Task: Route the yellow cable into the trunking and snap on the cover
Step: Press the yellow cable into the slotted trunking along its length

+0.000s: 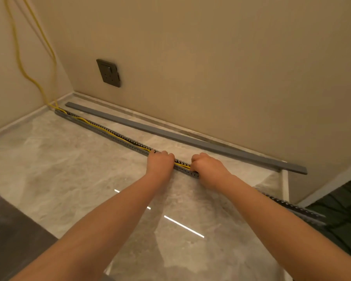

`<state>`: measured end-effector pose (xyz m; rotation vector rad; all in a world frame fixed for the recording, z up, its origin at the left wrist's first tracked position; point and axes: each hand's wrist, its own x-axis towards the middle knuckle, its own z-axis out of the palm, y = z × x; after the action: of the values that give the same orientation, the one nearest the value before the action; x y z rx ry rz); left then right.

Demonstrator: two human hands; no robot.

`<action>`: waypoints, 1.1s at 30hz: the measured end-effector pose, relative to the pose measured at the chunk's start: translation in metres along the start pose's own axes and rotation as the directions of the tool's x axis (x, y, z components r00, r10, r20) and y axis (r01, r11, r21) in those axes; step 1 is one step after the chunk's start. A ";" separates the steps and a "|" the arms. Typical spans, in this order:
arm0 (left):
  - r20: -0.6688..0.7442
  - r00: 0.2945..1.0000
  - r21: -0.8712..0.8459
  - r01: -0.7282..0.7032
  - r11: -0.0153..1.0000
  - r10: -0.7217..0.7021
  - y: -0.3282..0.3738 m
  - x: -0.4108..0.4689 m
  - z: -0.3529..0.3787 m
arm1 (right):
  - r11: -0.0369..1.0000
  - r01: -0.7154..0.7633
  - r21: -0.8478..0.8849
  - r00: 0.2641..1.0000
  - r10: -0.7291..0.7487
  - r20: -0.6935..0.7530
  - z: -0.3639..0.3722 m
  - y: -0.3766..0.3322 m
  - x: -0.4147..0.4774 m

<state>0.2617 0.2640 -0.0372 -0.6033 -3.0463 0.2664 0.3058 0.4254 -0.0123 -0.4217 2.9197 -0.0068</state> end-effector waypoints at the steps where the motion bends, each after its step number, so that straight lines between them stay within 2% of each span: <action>1: -0.015 1.000 -0.003 0.004 1.000 -0.004 0.000 -0.001 -0.001 | 1.000 0.009 0.016 1.000 -0.009 0.005 0.000 0.002 0.000; 4: -0.133 0.989 -0.045 -0.075 0.996 0.069 0.008 -0.005 -0.004 | 0.996 0.013 0.087 1.000 -0.015 0.020 0.000 0.006 -0.002; 6: -0.174 0.977 -0.178 -0.153 0.972 0.122 0.021 -0.010 -0.002 | 0.993 -0.008 0.115 1.000 0.010 -0.012 0.001 0.004 -0.004; 9: -0.165 0.986 -0.441 -0.093 0.893 0.021 0.036 -0.016 0.003 | 0.964 -0.072 0.258 0.988 0.105 -0.117 0.005 0.005 -0.005; 11: -0.156 0.988 -0.471 -0.064 0.880 -0.012 0.040 -0.019 0.006 | 0.921 -0.106 0.374 0.978 0.165 -0.129 0.007 0.009 -0.008; 15: -0.115 0.992 -0.328 -0.081 0.941 0.046 0.045 -0.019 0.002 | 0.900 -0.100 0.424 0.974 0.175 -0.142 0.013 0.010 -0.014; 18: -0.071 0.991 -0.109 -0.123 0.986 0.115 0.052 -0.020 -0.005 | 0.841 -0.103 0.531 0.931 0.269 -0.246 0.022 0.011 -0.023; 20: -0.040 0.986 0.026 -0.161 0.987 0.162 0.058 -0.020 -0.009 | 0.845 -0.117 0.522 0.895 0.318 -0.313 0.029 0.012 -0.033; 22: -0.005 0.983 0.114 -0.183 0.977 0.185 0.064 -0.018 -0.014 | 0.880 -0.156 0.448 0.876 0.333 -0.349 0.033 0.014 -0.042; 25: 0.042 0.977 0.188 -0.212 0.959 0.208 0.078 -0.015 -0.020 | 0.925 -0.250 0.287 0.882 0.340 -0.326 0.035 0.020 -0.052; 30: 0.058 0.982 0.196 -0.189 0.962 0.181 0.090 -0.014 -0.019 | 0.948 -0.298 0.110 0.900 0.317 -0.298 0.037 0.030 -0.073; 33: 0.062 0.985 0.191 -0.172 0.966 0.164 0.092 -0.012 -0.018 | 0.942 -0.328 0.064 0.902 0.333 -0.275 0.035 0.038 -0.085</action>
<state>0.3090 0.3464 -0.0352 -0.8520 -2.9633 0.5839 0.3819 0.4869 -0.0320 0.0951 3.2307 -0.0456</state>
